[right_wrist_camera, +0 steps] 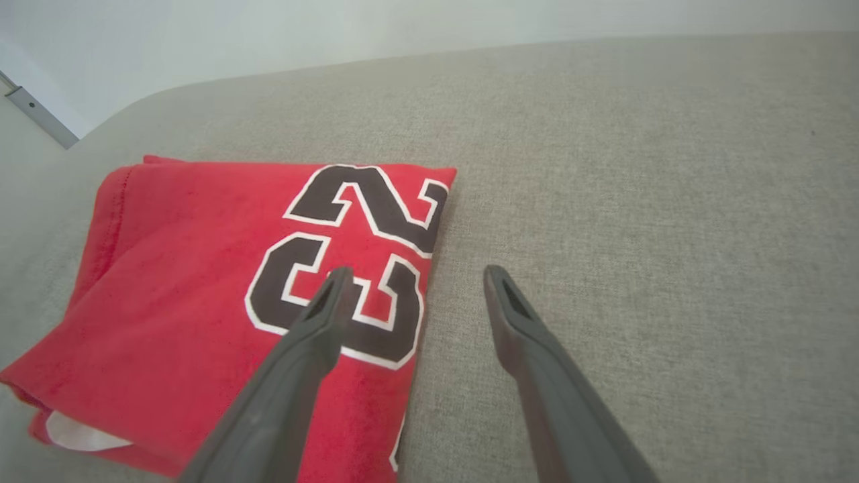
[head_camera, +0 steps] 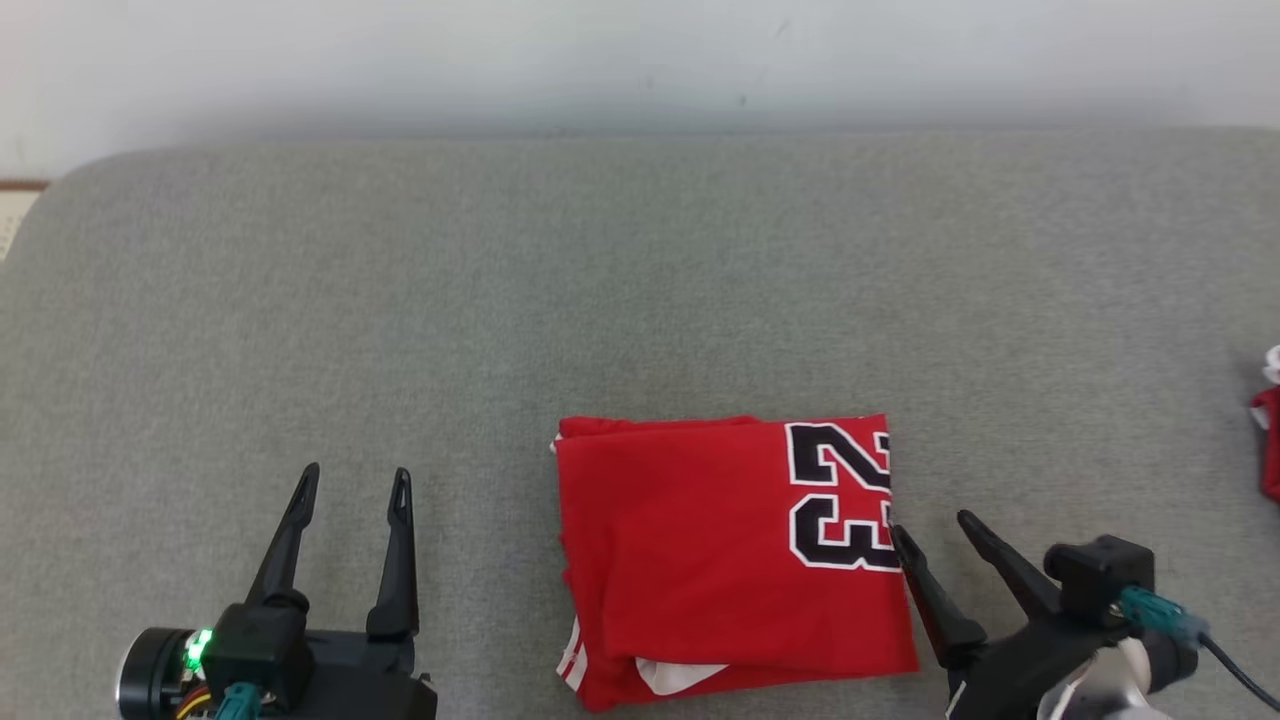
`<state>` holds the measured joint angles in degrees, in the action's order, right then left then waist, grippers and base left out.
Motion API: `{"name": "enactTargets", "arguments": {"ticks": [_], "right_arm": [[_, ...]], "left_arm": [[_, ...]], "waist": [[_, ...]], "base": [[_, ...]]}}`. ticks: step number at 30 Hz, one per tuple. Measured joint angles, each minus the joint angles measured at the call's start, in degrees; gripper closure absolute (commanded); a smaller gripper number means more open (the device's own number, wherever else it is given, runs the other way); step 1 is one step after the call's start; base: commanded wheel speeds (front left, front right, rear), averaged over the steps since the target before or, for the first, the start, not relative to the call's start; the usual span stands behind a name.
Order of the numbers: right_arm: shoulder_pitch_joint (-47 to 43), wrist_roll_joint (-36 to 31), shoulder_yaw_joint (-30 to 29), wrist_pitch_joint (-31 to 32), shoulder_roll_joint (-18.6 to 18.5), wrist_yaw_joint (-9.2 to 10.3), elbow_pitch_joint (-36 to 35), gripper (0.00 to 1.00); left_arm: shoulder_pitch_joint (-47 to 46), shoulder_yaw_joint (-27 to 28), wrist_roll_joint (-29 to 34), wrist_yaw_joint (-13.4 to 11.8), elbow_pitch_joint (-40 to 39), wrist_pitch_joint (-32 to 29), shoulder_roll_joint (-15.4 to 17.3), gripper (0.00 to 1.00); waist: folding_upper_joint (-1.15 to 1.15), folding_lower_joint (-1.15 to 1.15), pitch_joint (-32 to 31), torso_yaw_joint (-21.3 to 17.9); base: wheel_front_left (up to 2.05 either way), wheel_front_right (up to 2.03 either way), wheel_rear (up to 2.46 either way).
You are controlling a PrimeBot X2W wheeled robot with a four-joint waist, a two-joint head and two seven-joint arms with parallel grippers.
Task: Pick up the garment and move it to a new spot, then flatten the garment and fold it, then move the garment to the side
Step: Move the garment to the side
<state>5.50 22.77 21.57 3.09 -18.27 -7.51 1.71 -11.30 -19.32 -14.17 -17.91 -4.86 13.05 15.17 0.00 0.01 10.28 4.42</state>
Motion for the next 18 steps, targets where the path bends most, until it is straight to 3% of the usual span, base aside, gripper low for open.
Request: {"name": "enactTargets", "arguments": {"ticks": [9,10,12,18], "right_arm": [[6.7,3.9,5.3,1.0,-1.3,0.0,8.9,0.0],[7.3,4.5,5.8,1.0,-1.4,0.0,9.4,0.55],[8.6,5.4,6.7,1.7,-1.8,0.01,10.2,1.0],[9.5,4.6,7.7,1.3,-4.4,-0.01,7.5,1.0]], "left_arm": [[-2.0,-0.1,0.0,0.1,1.2,1.0,-0.9,0.0],[-2.1,-0.1,0.1,0.1,1.3,1.1,-1.0,0.0],[-2.4,0.0,0.1,0.1,1.4,1.2,-1.0,0.0],[-2.8,0.5,0.2,-0.3,1.4,1.5,-1.0,0.0]], "waist": [[0.0,0.0,3.9,2.0],[0.0,0.0,4.1,2.1],[0.0,0.0,4.6,2.3],[0.0,0.0,5.0,1.4]], "base": [[0.0,0.0,0.0],[0.0,0.0,0.0],[0.0,0.0,0.0],[0.0,0.0,0.0]]}}
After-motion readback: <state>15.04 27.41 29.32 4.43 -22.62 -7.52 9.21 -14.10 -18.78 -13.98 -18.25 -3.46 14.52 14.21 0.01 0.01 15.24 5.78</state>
